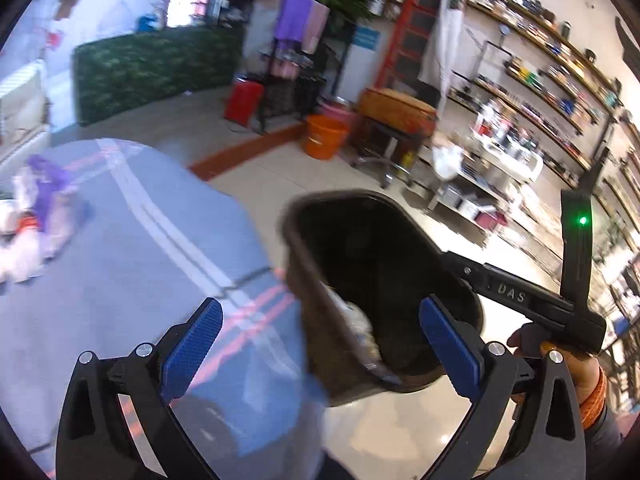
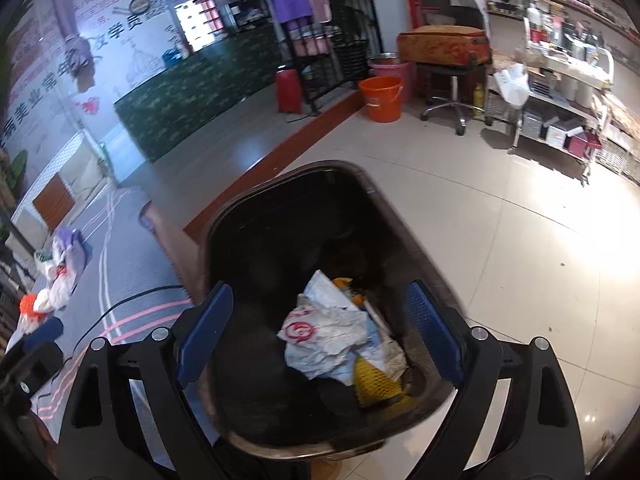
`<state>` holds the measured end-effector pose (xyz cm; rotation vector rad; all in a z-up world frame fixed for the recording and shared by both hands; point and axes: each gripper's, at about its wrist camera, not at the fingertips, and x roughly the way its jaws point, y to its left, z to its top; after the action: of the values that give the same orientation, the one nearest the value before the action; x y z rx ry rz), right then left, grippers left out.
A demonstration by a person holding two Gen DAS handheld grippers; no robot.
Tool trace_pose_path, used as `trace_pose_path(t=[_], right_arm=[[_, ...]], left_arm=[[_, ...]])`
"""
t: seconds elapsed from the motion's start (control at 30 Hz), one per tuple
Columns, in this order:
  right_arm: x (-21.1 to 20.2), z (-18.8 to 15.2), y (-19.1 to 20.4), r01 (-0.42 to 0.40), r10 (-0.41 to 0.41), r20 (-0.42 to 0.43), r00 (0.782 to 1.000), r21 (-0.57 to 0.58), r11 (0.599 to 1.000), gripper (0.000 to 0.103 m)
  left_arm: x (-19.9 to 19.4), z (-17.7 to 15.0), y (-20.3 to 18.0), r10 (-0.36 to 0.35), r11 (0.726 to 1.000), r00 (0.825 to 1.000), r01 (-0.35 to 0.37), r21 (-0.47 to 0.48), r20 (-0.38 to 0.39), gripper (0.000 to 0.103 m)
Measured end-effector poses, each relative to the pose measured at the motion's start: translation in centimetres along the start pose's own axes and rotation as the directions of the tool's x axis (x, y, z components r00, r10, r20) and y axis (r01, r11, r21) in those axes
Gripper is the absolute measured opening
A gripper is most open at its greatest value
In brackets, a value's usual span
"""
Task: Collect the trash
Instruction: 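Lower the white red-logo plastic bag with the left tool into the bin and release, then grasp the clear plastic bag with the left tool while the right tool grasps the purple bag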
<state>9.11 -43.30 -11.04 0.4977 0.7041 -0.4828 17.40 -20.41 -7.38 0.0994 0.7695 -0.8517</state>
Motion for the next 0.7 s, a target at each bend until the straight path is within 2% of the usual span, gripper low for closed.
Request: trace_pose_path(t=[0.17,0.3,0.4,0.53,0.7], right_arm=[[0.5,-0.6,4.4,-0.090,0.088,-0.031,0.996,-0.075,0.993,0.088],[0.5,-0.8,8.0,-0.153,0.150,-0.033,0.988,-0.126,0.980,0.088],[0.4,-0.8,10.6,-0.195,0.191,-0.037,0.981,-0.165,0.967,0.088],[0.5,-0.7,14.0,-0.251,0.245,-0.054,0.968,-0.220,0.943,0.088],[1.3,-0.7,18.5,-0.326,0.310,-0.102,0.945,-0.287,0.901,0.088]], left_arm=[[-3.3,-0.3,3.6,0.148,0.987,0.988,-0.144,-0.067,0.049,0.097],[-5.0,-1.1,6.7,0.223,0.967,0.974,-0.216,-0.134,0.042,0.097],[-6.1,-1.3,8.6,0.302,0.944,0.952,-0.293,-0.149,0.041,0.097],[-7.7,-2.0,12.0,0.405,0.898,0.914,-0.393,-0.197,0.024,0.097],[-10.0,-3.6,16.6,0.468,0.844,0.884,-0.448,-0.294,-0.003,0.097]])
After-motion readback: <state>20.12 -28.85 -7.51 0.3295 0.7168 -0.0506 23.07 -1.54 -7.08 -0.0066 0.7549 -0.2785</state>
